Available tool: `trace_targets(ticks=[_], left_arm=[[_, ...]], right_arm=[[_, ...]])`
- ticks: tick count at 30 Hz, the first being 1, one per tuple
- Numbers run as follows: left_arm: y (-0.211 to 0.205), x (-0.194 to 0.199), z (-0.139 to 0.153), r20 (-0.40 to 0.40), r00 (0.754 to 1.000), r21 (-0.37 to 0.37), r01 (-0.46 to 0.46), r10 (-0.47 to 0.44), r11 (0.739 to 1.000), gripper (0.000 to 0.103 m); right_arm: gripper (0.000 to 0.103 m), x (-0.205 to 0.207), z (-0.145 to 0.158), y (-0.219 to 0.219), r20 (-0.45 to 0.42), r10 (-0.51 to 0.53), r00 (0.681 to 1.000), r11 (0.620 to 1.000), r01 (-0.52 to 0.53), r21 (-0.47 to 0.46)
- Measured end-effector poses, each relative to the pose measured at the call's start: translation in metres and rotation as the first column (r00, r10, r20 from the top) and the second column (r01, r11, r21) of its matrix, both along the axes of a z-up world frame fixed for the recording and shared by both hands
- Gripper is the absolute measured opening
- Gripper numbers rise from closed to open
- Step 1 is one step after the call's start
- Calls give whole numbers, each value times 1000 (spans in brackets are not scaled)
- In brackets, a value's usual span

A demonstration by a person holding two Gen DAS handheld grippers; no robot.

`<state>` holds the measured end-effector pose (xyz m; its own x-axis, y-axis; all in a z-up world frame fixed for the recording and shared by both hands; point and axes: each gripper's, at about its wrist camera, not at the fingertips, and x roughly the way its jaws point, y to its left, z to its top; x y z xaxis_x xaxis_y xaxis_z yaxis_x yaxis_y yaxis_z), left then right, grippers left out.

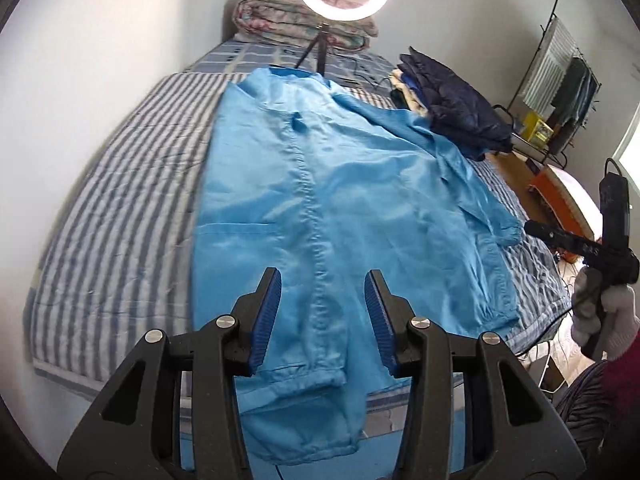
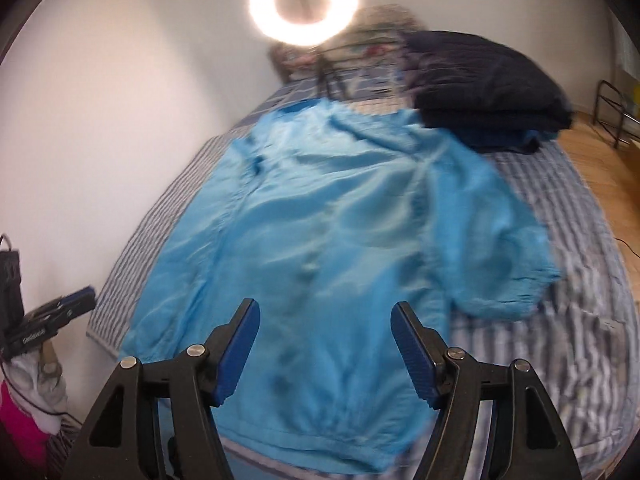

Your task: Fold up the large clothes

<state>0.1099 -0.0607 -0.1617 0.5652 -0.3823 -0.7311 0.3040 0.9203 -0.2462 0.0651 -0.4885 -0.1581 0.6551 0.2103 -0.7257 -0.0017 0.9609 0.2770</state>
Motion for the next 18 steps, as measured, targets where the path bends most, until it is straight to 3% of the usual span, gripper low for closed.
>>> trace_targets(ticks=[3, 7, 10, 15, 18], left_arm=[[-7, 5, -6, -26, 1000, -29, 8, -9, 1000, 45], [-10, 21, -20, -101, 995, -97, -6, -4, 995, 45], [-13, 34, -28, -152, 988, -156, -19, -5, 988, 45], [-27, 45, -31, -169, 985, -179, -18, -12, 984, 45], [-36, 48, -33, -166, 986, -159, -6, -21, 987, 44]], right_arm=[[71, -3, -5, -46, -3, -104, 995, 994, 104, 21], [71, -6, -17, -103, -33, -251, 967, 958, 254, 132], [60, -7, -38, -148, -93, -332, 939, 898, 345, 273], [60, -6, -84, -195, -217, -418, 882, 763, 470, 443], [60, 2, -96, -205, -235, -436, 869, 725, 493, 480]])
